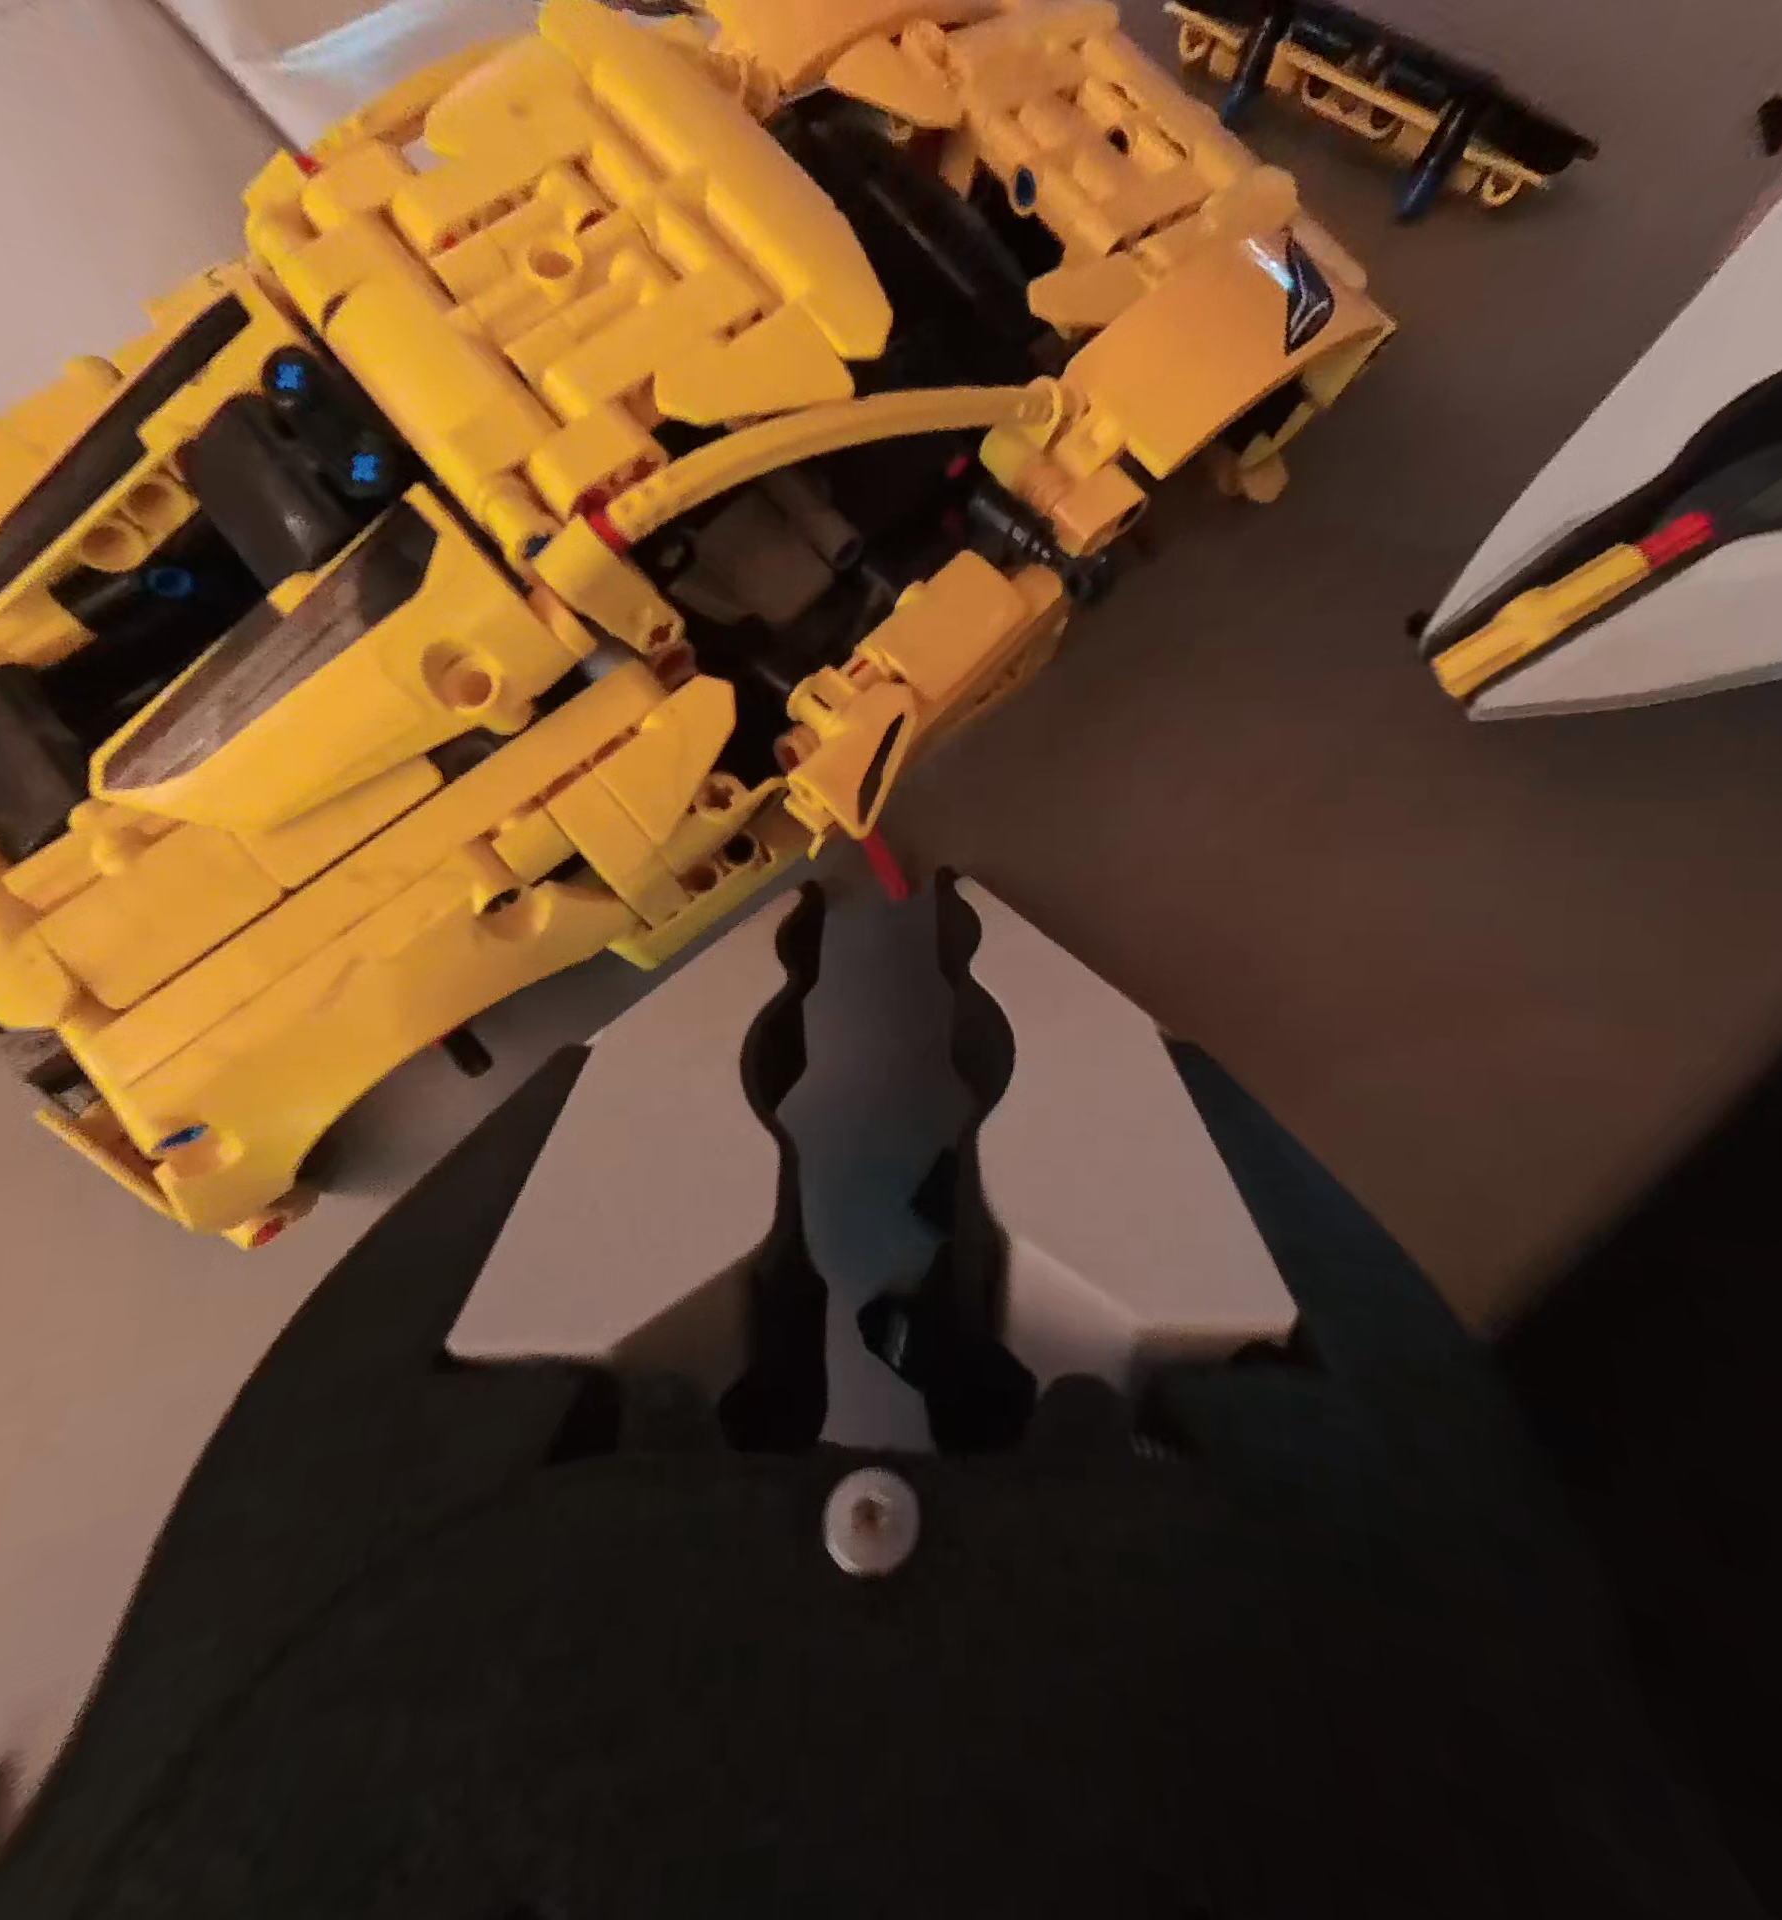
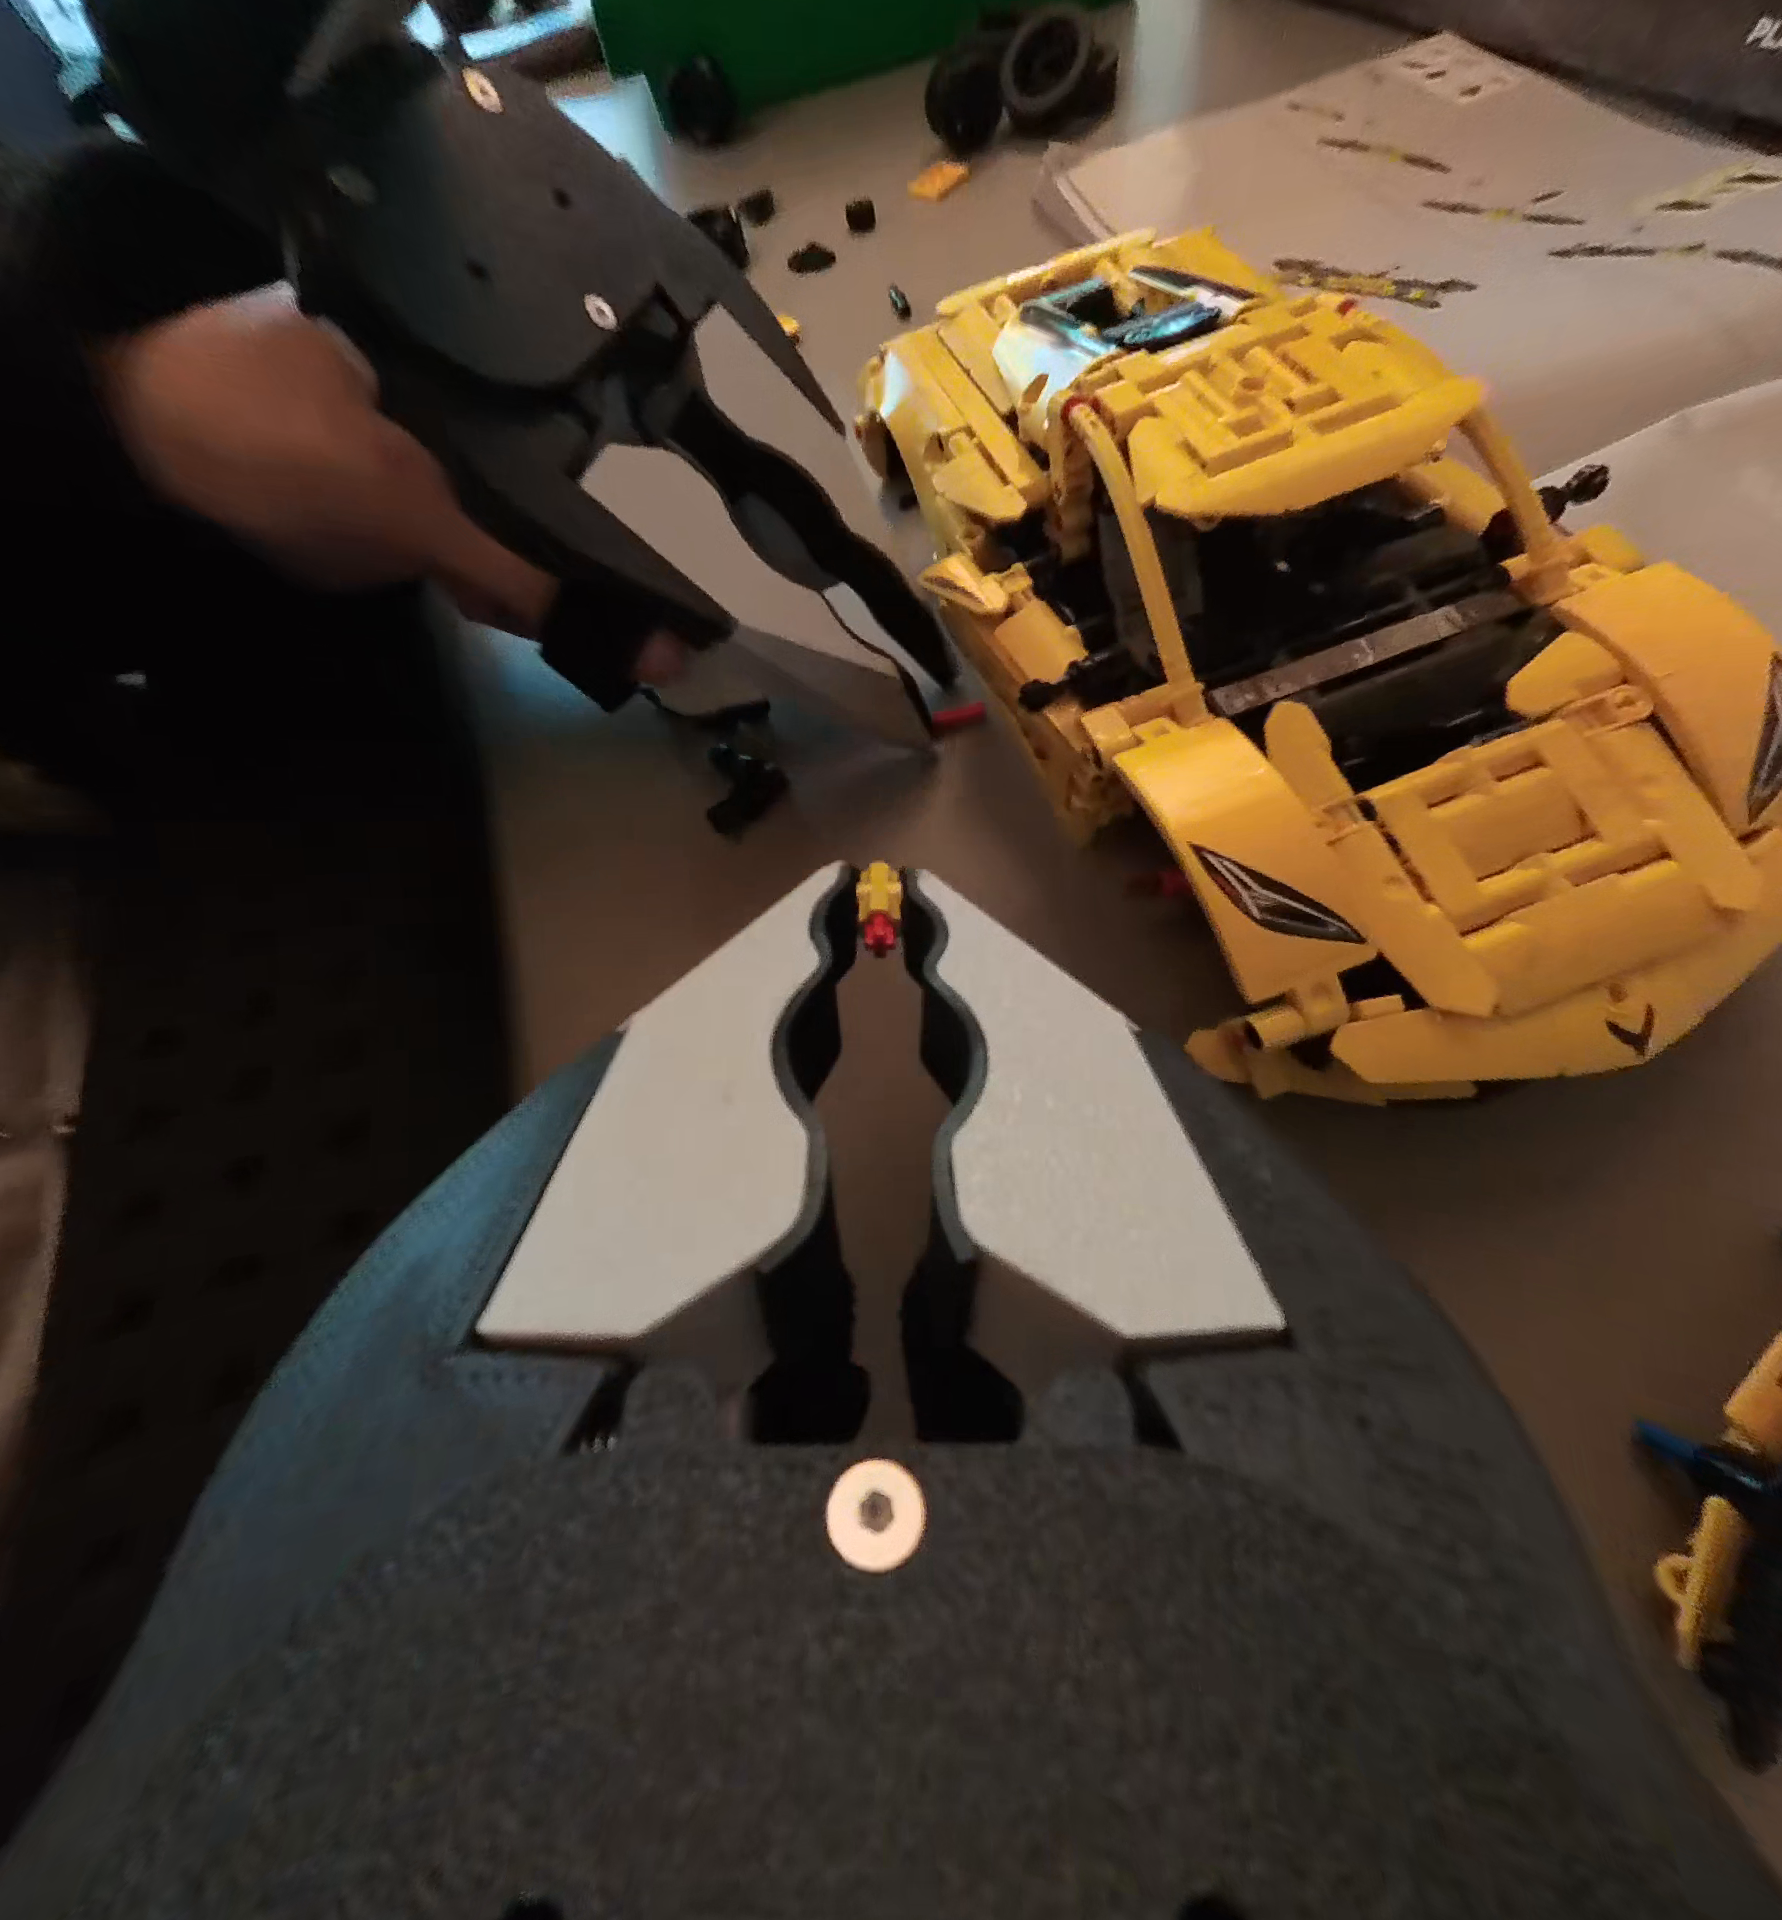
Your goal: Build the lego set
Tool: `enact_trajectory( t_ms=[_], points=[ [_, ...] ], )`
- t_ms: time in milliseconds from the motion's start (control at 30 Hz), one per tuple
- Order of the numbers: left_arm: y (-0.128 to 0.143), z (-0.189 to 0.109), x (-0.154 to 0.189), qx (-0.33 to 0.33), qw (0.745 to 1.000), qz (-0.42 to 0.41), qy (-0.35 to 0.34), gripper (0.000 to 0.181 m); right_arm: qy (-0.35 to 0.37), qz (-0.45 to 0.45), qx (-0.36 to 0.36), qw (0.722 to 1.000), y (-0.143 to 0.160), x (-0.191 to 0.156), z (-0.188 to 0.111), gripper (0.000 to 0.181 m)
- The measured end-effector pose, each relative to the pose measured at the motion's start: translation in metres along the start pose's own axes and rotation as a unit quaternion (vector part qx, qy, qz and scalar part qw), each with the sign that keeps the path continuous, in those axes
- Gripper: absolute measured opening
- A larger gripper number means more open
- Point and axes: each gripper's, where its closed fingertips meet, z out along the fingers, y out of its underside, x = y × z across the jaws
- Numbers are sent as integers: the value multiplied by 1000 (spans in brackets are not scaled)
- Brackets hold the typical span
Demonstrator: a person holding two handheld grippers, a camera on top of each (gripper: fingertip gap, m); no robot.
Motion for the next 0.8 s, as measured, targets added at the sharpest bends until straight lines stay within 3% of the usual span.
enact_trajectory(
  t_ms=[100,167,333,367,433,533,667,800],
  points=[
    [-4,4,2,0,1000,18,-4,18,-12,17,17,1000,-4,0,-3,8],
    [-5,7,6,5,1000,23,9,4,-19,16,20,999,-5,-2,-3,8],
    [-4,4,13,14,994,103,26,3,-18,30,29,999,-8,0,-3,8],
    [-8,0,20,37,991,123,44,3,-21,44,41,998,-12,1,-4,8],
    [-32,-24,47,149,968,170,106,3,-33,75,78,994,-23,1,-8,8],
    [-63,-65,71,273,931,131,206,3,-81,113,116,983,-36,-7,-12,8],
    [-70,-84,80,308,906,85,278,3,-130,107,185,968,-64,-23,-26,7],
    [-75,-94,81,324,889,49,318,3,-143,104,192,965,-68,-29,-28,7]
  ],
)
